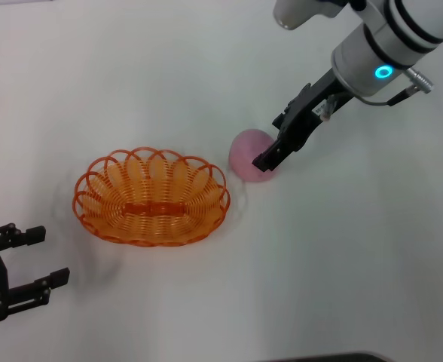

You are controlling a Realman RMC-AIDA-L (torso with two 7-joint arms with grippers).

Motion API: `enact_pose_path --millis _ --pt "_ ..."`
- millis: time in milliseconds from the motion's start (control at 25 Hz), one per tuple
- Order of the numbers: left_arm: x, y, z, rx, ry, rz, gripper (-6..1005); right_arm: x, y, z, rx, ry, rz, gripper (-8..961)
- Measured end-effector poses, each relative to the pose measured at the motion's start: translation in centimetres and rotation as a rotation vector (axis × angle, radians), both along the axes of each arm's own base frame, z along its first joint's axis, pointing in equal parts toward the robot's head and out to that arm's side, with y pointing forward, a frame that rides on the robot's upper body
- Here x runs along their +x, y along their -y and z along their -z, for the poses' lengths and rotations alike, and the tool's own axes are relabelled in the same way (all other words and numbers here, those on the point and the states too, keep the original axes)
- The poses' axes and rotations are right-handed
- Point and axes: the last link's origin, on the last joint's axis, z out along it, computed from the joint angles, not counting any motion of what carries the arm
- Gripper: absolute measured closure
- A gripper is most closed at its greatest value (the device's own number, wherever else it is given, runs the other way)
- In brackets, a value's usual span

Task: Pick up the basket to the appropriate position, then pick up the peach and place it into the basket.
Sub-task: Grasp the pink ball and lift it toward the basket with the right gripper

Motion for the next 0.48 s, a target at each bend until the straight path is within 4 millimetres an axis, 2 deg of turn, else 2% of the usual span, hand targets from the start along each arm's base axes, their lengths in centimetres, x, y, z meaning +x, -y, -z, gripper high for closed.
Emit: enact_pose_path --millis 480 --pt "0.0 0.1 0.0 -0.005 -0.001 -0.004 271 0.2 -0.1 1.5 -0.009 0.009 -0.013 46"
